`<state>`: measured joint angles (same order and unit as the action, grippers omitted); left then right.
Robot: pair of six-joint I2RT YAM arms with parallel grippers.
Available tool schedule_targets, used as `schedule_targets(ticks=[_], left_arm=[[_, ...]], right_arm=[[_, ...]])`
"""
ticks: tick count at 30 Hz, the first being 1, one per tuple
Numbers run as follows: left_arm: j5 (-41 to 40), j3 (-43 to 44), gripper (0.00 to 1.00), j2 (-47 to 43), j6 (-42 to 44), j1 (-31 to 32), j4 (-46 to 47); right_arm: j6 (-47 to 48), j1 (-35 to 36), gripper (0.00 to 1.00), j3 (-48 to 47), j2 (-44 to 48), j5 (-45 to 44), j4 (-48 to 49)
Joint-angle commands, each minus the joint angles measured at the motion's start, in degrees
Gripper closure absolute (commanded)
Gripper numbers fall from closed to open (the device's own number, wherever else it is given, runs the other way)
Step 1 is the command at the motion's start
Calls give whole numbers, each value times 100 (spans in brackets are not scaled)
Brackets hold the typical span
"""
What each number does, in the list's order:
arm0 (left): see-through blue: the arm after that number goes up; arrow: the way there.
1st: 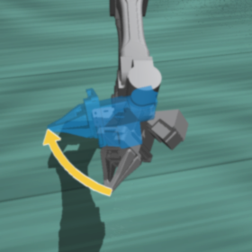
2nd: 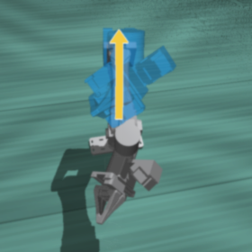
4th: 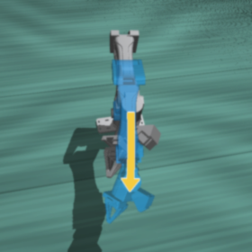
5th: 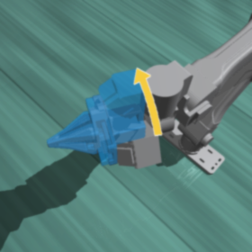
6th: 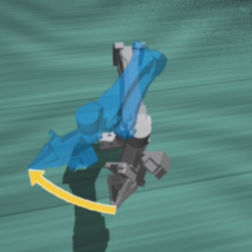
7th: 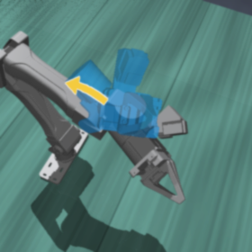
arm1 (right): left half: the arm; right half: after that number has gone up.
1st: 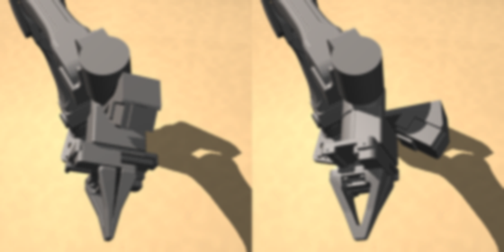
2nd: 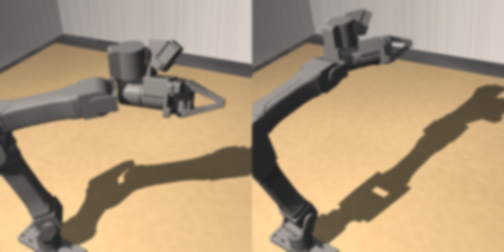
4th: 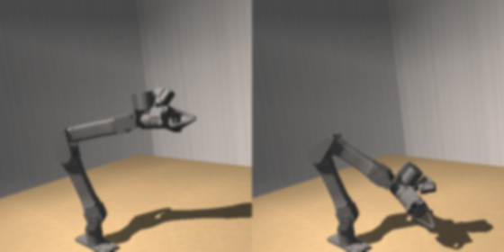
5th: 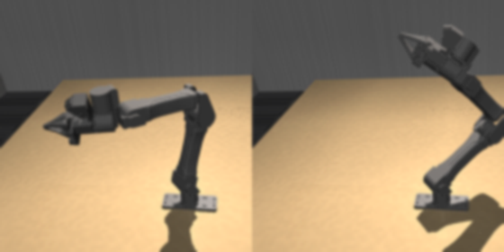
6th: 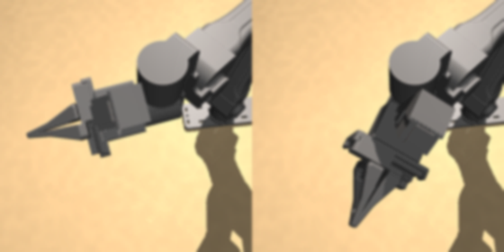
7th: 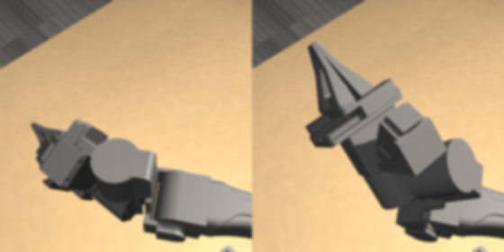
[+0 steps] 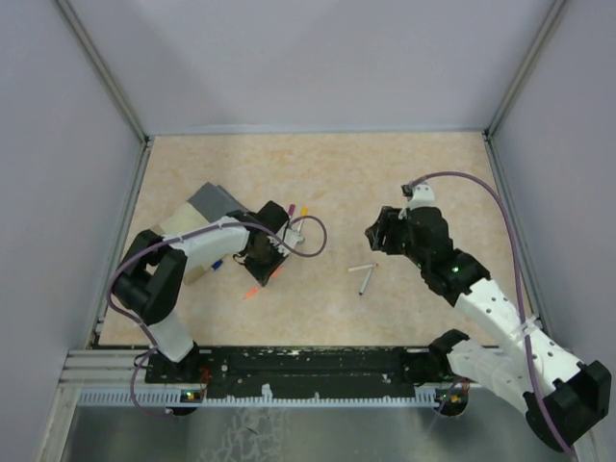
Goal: Insert the pens into the pen caps
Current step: Pick up the pen from the center of the board.
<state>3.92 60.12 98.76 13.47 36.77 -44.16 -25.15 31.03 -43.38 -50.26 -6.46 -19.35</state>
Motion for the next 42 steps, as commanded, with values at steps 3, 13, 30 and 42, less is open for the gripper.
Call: schedule_targets(ticks=[3,13,30,42], left_arm=[[855,153,85,-388,-44,93,631],[1843,557,85,-334,-682,251,1435],[2533,1435,86,289,-1383,504,1992],[2856,1494,86,241,-1293,557,2039]], right_arm=[[-915,18,48,419,282,-186,648],[-2688,20,48,1361,-344,792,2632],[-3073,434,44,1534,-1749,656,4203],[-3082,474,61,1361,-2491,863,4712]])
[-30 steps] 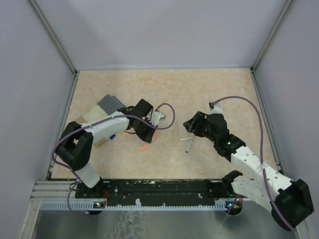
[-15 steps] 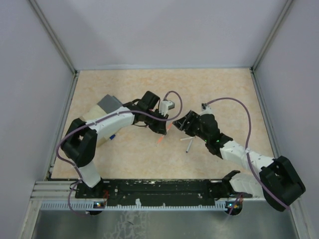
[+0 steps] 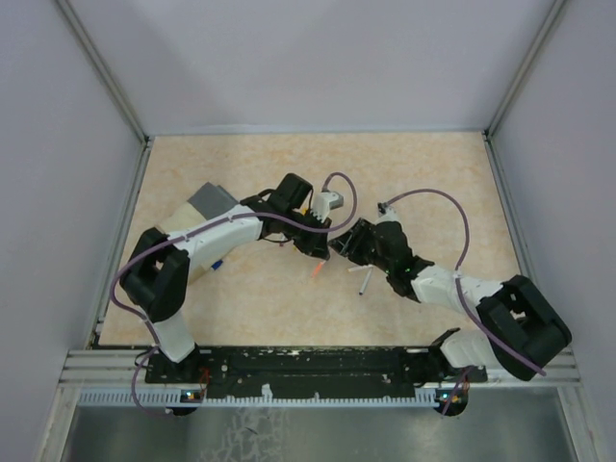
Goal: Insert the pens into the pen caps
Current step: Pick up the pen from the center of the board.
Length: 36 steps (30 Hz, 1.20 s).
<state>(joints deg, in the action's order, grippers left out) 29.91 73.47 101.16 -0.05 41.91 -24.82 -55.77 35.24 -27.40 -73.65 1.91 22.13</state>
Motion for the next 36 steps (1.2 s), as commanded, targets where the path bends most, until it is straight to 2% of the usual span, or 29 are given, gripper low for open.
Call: schedule_targets(ticks=[1,7,9,17,20,31,34,36], left_arm=[[259,155,86,0,54,45,108],[162,121,86,19,-26,53,201],[129,63,85,-7,-99,54,303],[113,-207,68,-131,-329,54,688],[92,-281,66,-177,-396,54,792],[-386,-689,66,-510,-936,54,1541],[-553,-739,69,-573,-1086,54,1625],[-678,-751,75,-604,-1129,54,1628]], right_arm=[[-45,55,65,-242,-187,65,597],[-26,55,94,-246,-184,120,560],[-9,53,100,-227,-132,95,520],[-189,45,100,-228,170,346,559],[-301,31,100,-264,264,479,585],[-644,-26,100,-285,333,902,650],[-671,-26,100,-306,348,933,689],[-672,-24,100,-329,363,931,689]])
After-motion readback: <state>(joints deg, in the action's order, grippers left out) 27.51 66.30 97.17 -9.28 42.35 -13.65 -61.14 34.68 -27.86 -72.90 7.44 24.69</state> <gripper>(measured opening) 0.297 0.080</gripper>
